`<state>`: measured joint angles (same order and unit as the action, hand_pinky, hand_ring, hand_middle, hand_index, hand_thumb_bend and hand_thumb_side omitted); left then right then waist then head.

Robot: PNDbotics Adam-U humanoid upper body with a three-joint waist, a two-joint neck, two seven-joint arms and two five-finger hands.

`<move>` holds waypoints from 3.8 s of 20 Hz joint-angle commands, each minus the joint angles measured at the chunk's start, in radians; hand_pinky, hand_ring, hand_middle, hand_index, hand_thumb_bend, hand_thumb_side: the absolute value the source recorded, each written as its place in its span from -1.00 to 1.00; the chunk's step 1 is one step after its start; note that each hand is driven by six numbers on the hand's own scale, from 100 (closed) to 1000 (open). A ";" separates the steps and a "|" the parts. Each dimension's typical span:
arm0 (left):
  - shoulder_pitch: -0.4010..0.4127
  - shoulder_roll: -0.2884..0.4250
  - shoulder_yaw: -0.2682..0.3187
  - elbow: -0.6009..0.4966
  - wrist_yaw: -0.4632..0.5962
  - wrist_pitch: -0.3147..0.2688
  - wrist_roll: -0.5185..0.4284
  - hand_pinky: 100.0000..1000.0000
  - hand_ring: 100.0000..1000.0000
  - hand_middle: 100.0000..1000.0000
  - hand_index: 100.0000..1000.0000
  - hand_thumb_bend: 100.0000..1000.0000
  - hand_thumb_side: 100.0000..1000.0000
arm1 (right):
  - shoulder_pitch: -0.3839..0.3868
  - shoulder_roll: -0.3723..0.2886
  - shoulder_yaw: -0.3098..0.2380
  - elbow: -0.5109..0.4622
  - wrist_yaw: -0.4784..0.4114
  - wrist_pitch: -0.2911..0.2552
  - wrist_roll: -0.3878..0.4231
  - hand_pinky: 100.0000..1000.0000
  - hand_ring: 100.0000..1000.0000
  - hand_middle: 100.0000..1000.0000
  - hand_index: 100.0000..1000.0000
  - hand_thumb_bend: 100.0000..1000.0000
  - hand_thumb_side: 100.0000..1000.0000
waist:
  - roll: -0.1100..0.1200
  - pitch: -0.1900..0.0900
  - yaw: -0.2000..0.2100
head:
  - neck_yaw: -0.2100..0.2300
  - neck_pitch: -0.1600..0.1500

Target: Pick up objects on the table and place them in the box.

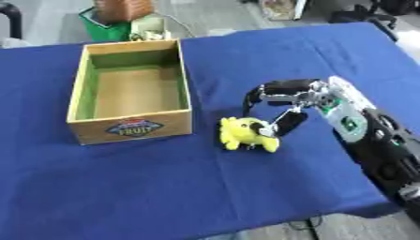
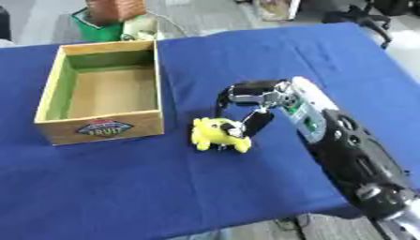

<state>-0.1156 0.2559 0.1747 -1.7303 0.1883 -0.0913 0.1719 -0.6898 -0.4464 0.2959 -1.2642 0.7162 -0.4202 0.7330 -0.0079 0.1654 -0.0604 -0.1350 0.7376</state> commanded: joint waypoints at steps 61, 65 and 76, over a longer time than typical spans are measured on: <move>-0.010 0.018 -0.003 -0.015 0.004 0.000 -0.006 -0.15 -0.30 -0.20 0.14 0.36 -0.77 | -0.279 0.096 -0.128 0.007 0.516 -0.135 -0.257 0.33 0.07 -0.26 -0.78 -0.90 -1.00 | 0.014 -0.022 0.040 | -0.004 -0.024; -0.014 0.016 -0.005 -0.016 0.006 0.000 -0.008 -0.15 -0.30 -0.20 0.14 0.37 -0.77 | -0.320 0.139 -0.137 0.007 0.587 -0.133 -0.285 0.33 0.07 -0.26 -0.78 -0.85 -1.00 | 0.019 -0.017 0.060 | -0.011 -0.034; -0.022 0.008 -0.010 -0.017 0.011 0.001 -0.014 -0.15 -0.30 -0.20 0.14 0.38 -0.77 | -0.375 0.272 -0.145 0.028 0.700 -0.139 -0.324 0.33 0.07 -0.26 -0.78 -0.89 -1.00 | 0.031 -0.003 0.107 | -0.024 -0.061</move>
<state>-0.1268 0.2540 0.1628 -1.7304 0.1956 -0.0897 0.1613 -1.0383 -0.1807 0.1602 -1.2312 1.4031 -0.5587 0.4165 0.0198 0.1756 0.0466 -0.1556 0.6910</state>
